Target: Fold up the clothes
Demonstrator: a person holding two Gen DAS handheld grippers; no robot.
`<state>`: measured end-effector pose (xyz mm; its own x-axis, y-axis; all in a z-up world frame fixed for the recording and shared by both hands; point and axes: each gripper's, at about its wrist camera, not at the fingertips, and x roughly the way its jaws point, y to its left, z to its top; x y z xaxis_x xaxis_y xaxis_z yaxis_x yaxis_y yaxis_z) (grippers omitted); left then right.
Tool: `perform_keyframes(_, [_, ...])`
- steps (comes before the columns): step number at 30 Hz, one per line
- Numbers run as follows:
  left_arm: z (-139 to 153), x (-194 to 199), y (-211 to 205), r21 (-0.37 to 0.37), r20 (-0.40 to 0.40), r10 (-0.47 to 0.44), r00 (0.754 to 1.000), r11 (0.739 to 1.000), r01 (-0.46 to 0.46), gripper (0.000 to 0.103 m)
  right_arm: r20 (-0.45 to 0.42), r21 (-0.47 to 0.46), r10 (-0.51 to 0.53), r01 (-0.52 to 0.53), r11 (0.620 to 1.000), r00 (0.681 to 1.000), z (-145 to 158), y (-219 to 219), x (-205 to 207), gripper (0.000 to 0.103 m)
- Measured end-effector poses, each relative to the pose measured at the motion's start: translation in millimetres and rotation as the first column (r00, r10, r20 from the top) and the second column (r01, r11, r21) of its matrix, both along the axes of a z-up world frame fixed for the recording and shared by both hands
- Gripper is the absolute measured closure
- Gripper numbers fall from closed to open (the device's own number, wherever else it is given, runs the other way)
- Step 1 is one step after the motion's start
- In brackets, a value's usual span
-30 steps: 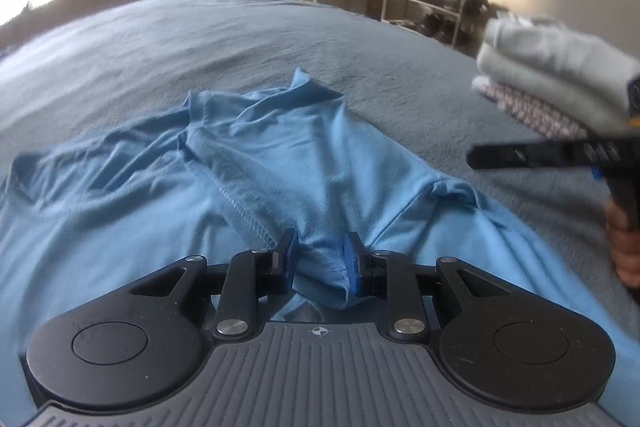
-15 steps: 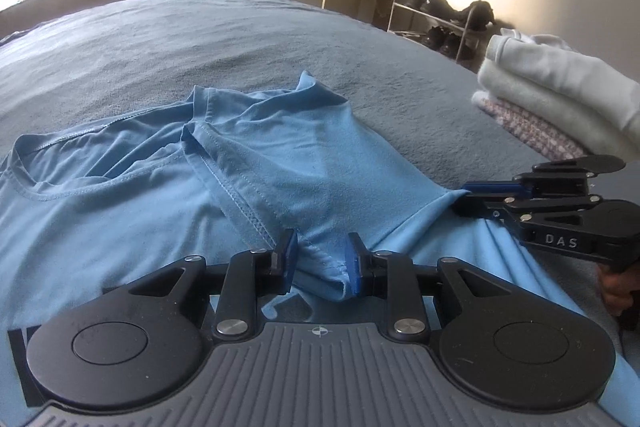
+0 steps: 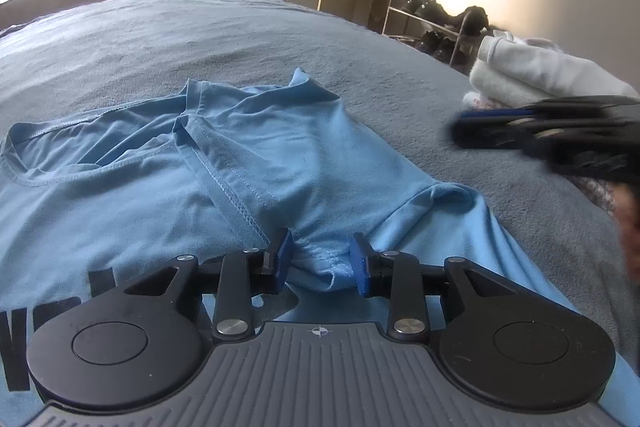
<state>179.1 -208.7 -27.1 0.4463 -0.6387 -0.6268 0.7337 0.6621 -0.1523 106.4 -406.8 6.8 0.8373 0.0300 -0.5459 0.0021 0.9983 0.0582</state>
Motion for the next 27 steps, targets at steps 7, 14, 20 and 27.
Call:
perform_keyframes(7, [37, 28, -3, -0.03, 0.007, 0.023, 1.0, 0.999, -0.023, 0.071, -0.075, 0.049, 0.033, -0.029, 0.998, 0.997, -45, -1, 11, 0.087])
perform_keyframes(14, [19, 102, -84, -0.058, -0.15, 0.005, 0.989, 0.998, -0.014, 0.071, -0.051, 0.086, 0.051, -0.046, 0.995, 0.997, -51, -9, 8, 0.086])
perform_keyframes(20, [-3, 156, -107, -0.06, -0.171, 0.154, 0.973, 0.984, -0.166, 0.074, -0.042, 0.135, 0.058, -0.052, 0.99, 0.997, -53, -15, 6, 0.087])
perform_keyframes(27, [21, 168, -84, -0.13, -0.18, 0.26, 0.949, 0.95, -0.285, 0.073, -0.039, 0.176, 0.06, -0.052, 0.983, 0.997, -54, -21, 6, 0.087])
